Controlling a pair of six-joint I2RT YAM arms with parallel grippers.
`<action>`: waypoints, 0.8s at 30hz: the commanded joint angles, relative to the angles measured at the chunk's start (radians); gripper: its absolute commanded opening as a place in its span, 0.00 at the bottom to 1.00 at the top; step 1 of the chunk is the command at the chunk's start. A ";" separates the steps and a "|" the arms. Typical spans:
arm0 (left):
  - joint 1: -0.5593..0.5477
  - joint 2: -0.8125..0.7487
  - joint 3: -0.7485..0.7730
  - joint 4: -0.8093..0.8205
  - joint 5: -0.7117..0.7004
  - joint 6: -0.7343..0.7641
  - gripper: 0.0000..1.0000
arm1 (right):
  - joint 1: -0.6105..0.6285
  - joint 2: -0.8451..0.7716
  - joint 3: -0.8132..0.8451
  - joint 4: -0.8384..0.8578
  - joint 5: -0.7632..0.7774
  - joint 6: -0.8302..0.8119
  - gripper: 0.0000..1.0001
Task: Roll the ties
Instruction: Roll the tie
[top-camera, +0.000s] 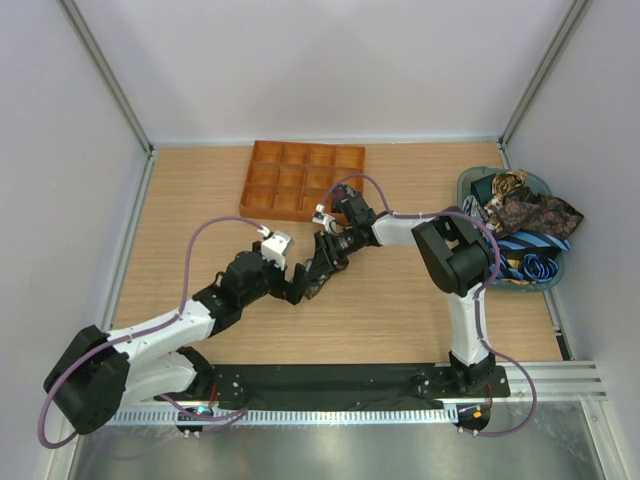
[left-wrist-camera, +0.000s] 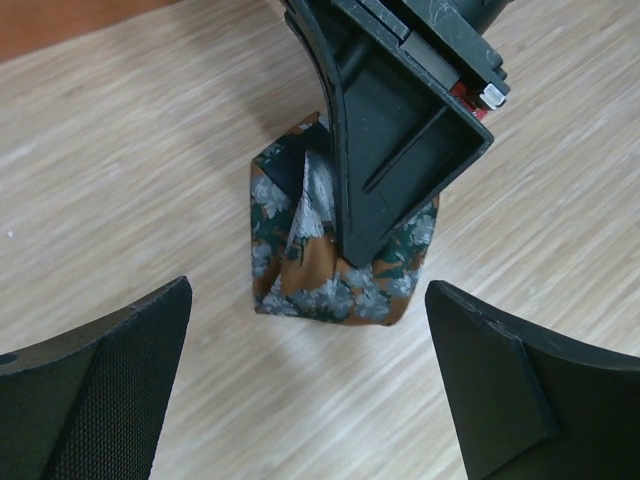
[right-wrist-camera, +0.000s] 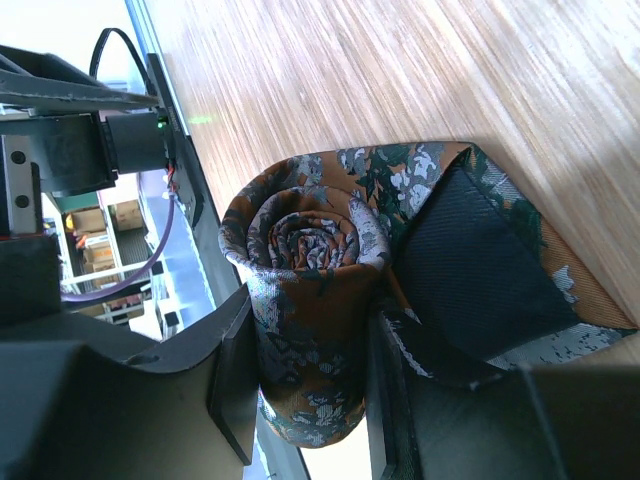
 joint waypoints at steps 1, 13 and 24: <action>-0.002 0.056 0.050 0.119 0.024 0.179 1.00 | 0.001 0.066 -0.010 -0.097 0.159 -0.032 0.13; -0.001 0.286 0.209 0.015 0.139 0.320 1.00 | -0.001 0.068 -0.015 -0.085 0.167 -0.027 0.12; -0.001 0.430 0.289 -0.083 0.239 0.320 1.00 | -0.005 0.069 -0.030 -0.051 0.155 -0.015 0.12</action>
